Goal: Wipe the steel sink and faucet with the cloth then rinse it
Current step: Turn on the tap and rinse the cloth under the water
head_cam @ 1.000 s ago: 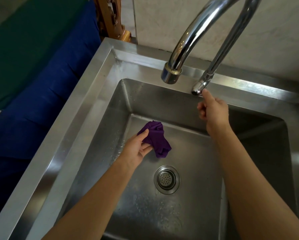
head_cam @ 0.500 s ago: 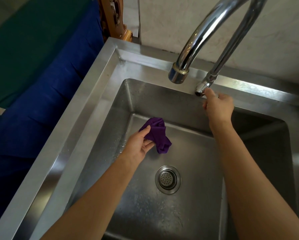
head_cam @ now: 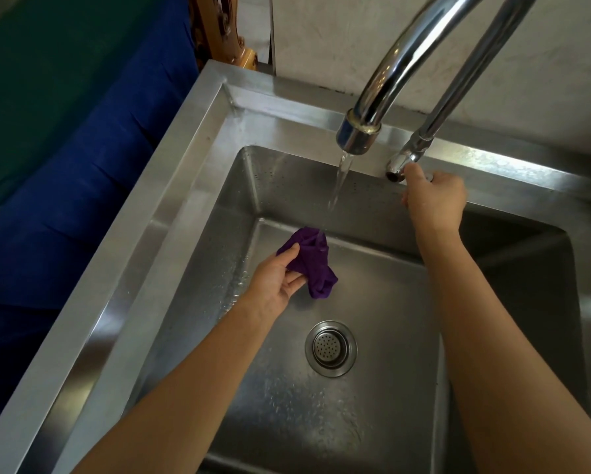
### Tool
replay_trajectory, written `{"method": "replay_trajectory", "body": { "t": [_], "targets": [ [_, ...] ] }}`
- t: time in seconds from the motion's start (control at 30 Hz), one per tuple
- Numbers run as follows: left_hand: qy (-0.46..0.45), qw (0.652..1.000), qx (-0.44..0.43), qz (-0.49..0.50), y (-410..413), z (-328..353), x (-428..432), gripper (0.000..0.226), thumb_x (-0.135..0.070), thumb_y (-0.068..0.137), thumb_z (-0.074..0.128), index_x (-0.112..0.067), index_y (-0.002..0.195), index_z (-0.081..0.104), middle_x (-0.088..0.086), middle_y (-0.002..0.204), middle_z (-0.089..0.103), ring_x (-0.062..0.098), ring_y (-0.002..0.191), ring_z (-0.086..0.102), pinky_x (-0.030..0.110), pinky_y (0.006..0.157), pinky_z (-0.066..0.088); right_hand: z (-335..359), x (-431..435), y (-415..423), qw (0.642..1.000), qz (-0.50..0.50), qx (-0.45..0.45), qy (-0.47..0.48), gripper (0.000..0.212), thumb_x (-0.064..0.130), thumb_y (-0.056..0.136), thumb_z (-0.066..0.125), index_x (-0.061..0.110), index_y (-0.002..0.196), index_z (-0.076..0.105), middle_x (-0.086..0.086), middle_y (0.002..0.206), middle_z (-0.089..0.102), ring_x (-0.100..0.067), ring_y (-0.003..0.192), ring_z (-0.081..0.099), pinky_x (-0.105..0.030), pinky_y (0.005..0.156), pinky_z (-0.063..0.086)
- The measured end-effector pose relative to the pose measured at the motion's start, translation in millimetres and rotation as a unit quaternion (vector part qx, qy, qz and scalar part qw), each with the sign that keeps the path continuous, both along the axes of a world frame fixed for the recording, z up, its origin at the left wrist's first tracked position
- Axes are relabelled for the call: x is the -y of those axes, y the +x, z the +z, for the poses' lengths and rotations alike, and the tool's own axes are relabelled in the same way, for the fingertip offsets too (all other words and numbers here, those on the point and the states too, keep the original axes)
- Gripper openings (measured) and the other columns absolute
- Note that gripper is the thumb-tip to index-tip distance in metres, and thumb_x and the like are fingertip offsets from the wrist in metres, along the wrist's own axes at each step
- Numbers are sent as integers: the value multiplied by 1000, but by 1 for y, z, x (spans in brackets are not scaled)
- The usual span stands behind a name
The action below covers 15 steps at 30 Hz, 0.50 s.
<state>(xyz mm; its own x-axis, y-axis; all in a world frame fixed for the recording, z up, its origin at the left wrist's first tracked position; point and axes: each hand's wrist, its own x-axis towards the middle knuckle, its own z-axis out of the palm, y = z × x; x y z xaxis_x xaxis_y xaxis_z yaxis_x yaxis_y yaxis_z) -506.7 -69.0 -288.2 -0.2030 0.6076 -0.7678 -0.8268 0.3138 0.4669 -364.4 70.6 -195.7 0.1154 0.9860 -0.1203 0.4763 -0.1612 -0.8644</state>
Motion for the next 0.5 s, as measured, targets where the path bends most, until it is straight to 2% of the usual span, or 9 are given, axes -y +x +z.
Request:
{"method": "replay_trajectory", "body": {
  "t": [0.13,0.23,0.33,0.43,0.5],
  "targets": [
    [1,1000,-3,-13,2,-8,0,11,-8,89,59,-7,99,61,13,95,68,25,94,65,43,91,51,7,7,0,999,30,14,-12,40,35,94,45,14,59,47,0,57,54,-10,51,48,-28,60,43],
    [0,1000,-9,-25,4,-14,0,16,-9,89,59,-7,105,59,12,93,68,24,90,66,42,88,51,4,20,8,998,21,-56,-12,46,50,96,31,18,72,52,0,65,58,-9,56,52,-23,58,44],
    [7,999,-8,-40,6,-23,3,20,-10,89,58,-8,109,58,11,91,69,23,87,67,39,85,53,-30,43,18,991,-43,-123,-20,44,48,98,27,17,82,53,-5,75,62,-11,61,54,-22,57,44],
    [20,998,-5,-63,8,-29,6,19,-11,88,57,-9,107,60,8,85,73,21,83,68,36,79,55,-92,65,21,980,-15,-74,-183,46,42,100,28,7,99,57,-15,94,65,-17,69,57,-29,61,46],
    [34,996,-1,-84,11,-30,7,17,-12,89,55,-11,104,61,5,83,72,18,79,68,33,73,55,-127,79,22,947,53,-55,-312,52,47,99,27,8,121,53,-13,110,63,-23,88,60,-32,69,47]
  ]
}}
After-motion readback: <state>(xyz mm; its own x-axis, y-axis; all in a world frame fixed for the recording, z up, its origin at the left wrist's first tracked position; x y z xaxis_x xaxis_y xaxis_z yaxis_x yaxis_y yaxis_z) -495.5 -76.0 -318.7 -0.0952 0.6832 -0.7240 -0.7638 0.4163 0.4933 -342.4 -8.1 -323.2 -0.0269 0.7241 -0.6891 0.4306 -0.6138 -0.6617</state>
